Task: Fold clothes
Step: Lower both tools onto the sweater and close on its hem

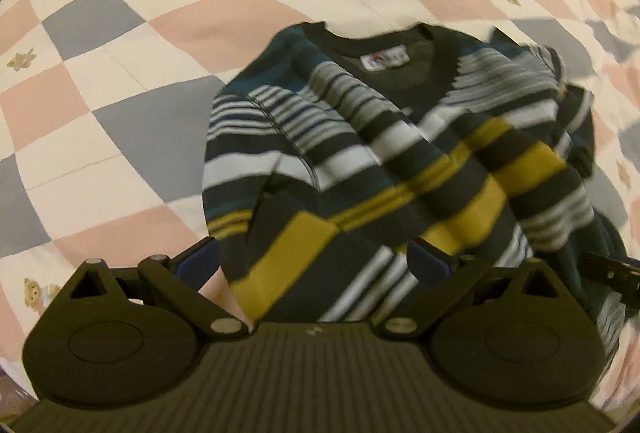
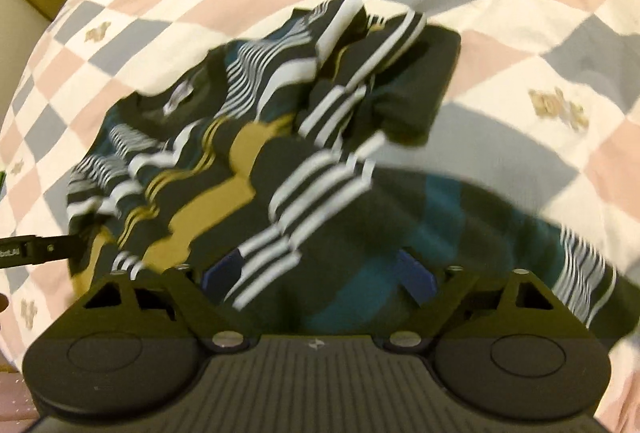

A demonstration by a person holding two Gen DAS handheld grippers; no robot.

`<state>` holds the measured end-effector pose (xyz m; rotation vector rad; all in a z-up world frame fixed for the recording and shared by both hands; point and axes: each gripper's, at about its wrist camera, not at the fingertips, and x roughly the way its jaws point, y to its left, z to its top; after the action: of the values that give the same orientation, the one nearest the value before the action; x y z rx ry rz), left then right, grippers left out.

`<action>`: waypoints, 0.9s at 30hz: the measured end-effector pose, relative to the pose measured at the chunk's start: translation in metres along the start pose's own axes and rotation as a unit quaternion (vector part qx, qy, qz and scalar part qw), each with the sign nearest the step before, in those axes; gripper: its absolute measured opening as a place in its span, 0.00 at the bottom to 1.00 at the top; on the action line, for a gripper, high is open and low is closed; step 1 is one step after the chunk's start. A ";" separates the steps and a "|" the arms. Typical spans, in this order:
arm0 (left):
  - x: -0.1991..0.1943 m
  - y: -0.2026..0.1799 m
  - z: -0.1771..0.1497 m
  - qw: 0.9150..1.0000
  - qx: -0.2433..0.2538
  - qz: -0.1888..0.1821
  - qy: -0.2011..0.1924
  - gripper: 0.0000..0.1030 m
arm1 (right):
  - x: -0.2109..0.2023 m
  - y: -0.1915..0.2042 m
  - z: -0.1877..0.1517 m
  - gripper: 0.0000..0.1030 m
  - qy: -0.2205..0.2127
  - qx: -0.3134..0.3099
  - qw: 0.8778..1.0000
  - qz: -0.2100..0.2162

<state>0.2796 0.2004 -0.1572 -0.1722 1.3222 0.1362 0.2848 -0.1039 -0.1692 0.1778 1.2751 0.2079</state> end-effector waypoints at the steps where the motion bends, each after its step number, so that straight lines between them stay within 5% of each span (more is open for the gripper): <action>1: 0.003 0.002 0.005 1.000 -0.007 0.000 -0.002 0.95 | 0.003 -0.004 0.007 0.74 -0.005 0.002 1.000 0.001; 3: 0.009 0.004 0.015 1.000 -0.016 0.002 -0.006 0.95 | 0.008 -0.012 0.021 0.51 -0.014 0.005 1.000 0.003; 5: 0.013 0.007 0.025 1.000 -0.021 0.006 -0.013 0.95 | 0.013 -0.020 0.034 0.42 -0.024 0.009 1.000 0.005; 12: 0.032 0.028 0.053 0.998 -0.054 0.029 -0.021 0.95 | 0.033 -0.085 0.071 0.42 -0.059 0.101 0.993 0.000; 16: 0.040 0.049 0.059 0.995 -0.091 0.028 -0.016 0.95 | 0.056 -0.113 0.081 0.42 -0.063 0.159 0.985 0.035; 24: 0.055 0.077 0.067 0.990 -0.139 0.015 -0.019 0.96 | 0.087 -0.121 0.089 0.45 -0.065 0.219 0.970 0.080; 27: 0.078 0.078 0.070 0.990 -0.141 0.002 0.016 0.93 | 0.092 -0.120 0.092 0.47 -0.065 0.219 0.970 0.086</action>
<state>0.3492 0.2911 -0.2197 -0.4135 1.3316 0.3252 0.4051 -0.1985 -0.2581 0.6722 1.1601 0.0577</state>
